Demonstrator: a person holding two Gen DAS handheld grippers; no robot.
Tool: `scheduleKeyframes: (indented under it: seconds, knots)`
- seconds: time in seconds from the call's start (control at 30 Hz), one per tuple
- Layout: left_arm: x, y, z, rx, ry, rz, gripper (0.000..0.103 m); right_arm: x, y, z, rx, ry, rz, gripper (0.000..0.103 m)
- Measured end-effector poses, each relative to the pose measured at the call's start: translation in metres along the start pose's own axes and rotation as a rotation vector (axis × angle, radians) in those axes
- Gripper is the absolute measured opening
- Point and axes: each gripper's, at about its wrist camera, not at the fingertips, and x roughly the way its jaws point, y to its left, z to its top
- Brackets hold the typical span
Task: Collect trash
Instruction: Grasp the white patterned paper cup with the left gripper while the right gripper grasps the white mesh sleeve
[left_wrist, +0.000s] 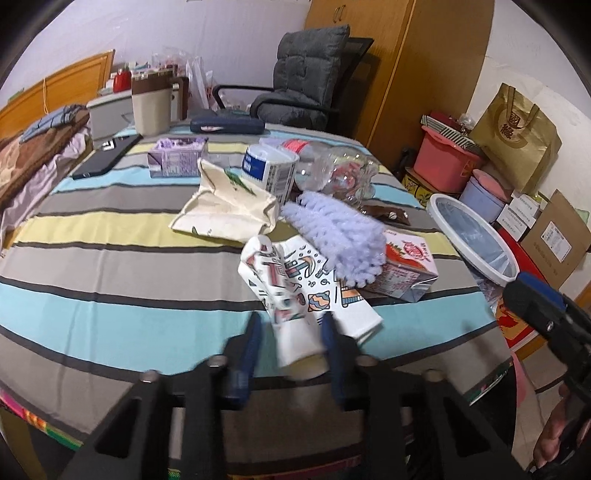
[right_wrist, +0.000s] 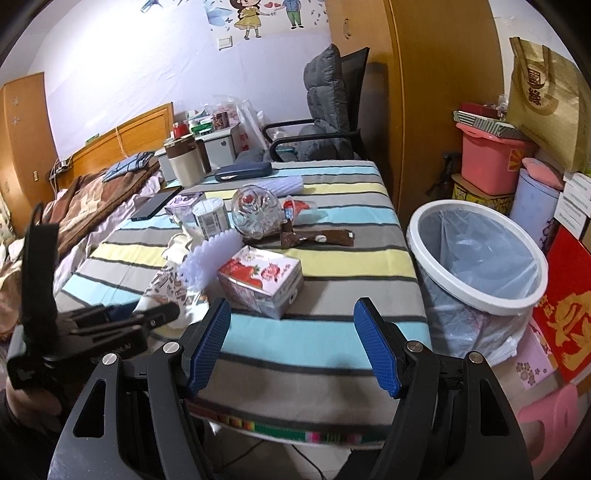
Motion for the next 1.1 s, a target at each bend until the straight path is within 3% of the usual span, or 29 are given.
scheduleKeyframes:
  seconds: [0.33, 0.4, 0.67, 0.87, 0.97, 1.03, 1.1]
  knots:
    - [-0.018, 0.022, 0.000, -0.046, -0.055, 0.032, 0.021, 0.026, 0.027, 0.018, -0.045, 0.032, 0.109, 0.062]
    - [-0.020, 0.029, -0.002, -0.063, -0.055, 0.047, 0.021, 0.034, 0.038, 0.023, -0.064, 0.040, 0.136, 0.055]
    - [-0.026, 0.064, -0.001, -0.126, -0.064, 0.085, 0.021, 0.067, 0.066, 0.021, -0.127, 0.128, 0.183, 0.049]
    - [-0.032, 0.083, -0.004, -0.152, -0.076, 0.101, 0.021, 0.076, 0.082, 0.017, -0.180, 0.165, 0.159, 0.047]
    - [-0.033, 0.087, -0.005, -0.160, -0.080, 0.097, 0.021, 0.085, 0.090, 0.013, -0.224, 0.204, 0.102, 0.047]
    - [-0.032, 0.087, -0.006, -0.160, -0.078, 0.093, 0.021, 0.092, 0.090, 0.009, -0.240, 0.232, 0.067, 0.044]
    - [-0.031, 0.086, -0.005, -0.155, -0.075, 0.094, 0.021, 0.091, 0.086, 0.009, -0.240, 0.224, 0.040, 0.030]
